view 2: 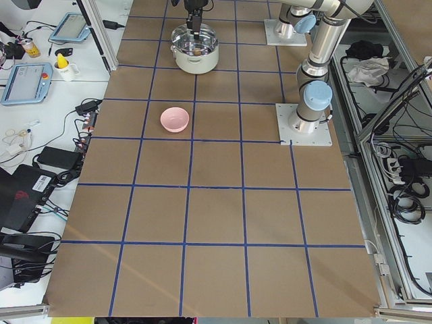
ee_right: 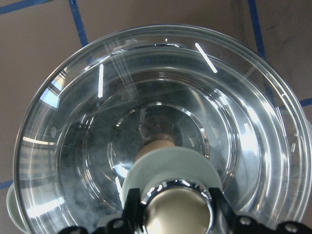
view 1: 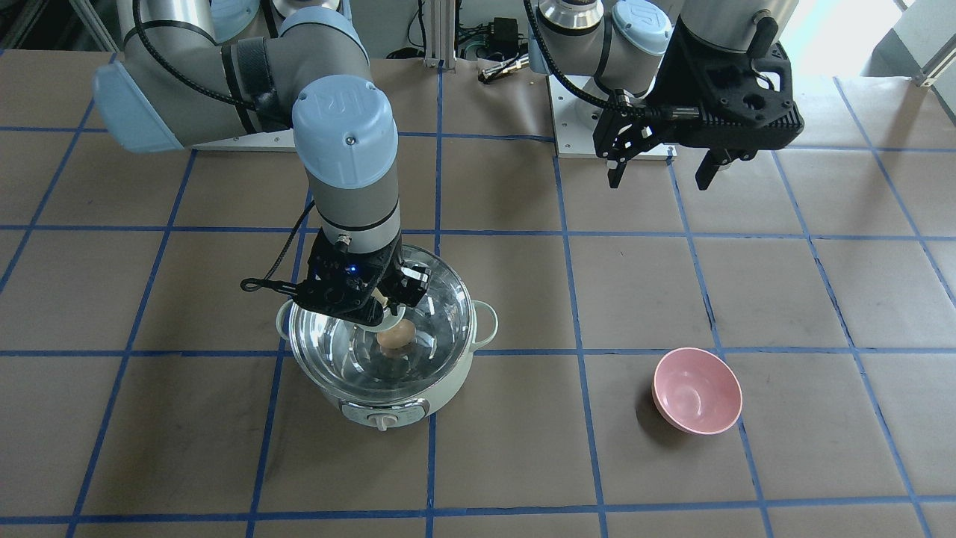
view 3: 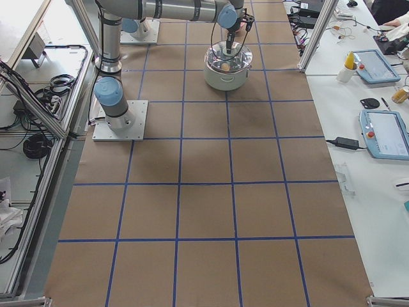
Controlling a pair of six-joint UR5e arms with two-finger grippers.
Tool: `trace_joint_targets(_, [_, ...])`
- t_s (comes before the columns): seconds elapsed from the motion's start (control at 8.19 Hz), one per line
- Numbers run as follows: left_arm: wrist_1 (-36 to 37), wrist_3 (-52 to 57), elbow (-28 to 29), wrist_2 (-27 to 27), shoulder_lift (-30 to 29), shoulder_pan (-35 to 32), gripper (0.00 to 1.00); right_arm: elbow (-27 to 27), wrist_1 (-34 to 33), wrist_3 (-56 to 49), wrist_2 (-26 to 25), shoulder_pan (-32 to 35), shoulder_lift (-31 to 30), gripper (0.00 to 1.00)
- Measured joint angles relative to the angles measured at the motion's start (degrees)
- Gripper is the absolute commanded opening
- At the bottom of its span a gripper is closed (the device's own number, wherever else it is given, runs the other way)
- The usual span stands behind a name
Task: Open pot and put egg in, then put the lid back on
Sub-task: 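Lower the glass lid onto the pot with the right gripper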
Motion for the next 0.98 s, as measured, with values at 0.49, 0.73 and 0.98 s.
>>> trace_joint_targets(0.49, [-0.06,0.00,0.00,-0.01,0.08,-0.06,1.00,0.55,0.04,0.66,0.39,0.00,0.00,0.00])
trace_joint_targets(0.73, [-0.08,0.00,-0.03,0.03,0.08,-0.06,1.00,0.90,-0.12,0.77,0.78,0.00,0.00,0.13])
trace_joint_targets(0.98, [-0.12,-0.03,-0.05,0.04,0.17,-0.07,1.00,1.05,-0.27,0.76,1.62,0.04,-0.02,0.15])
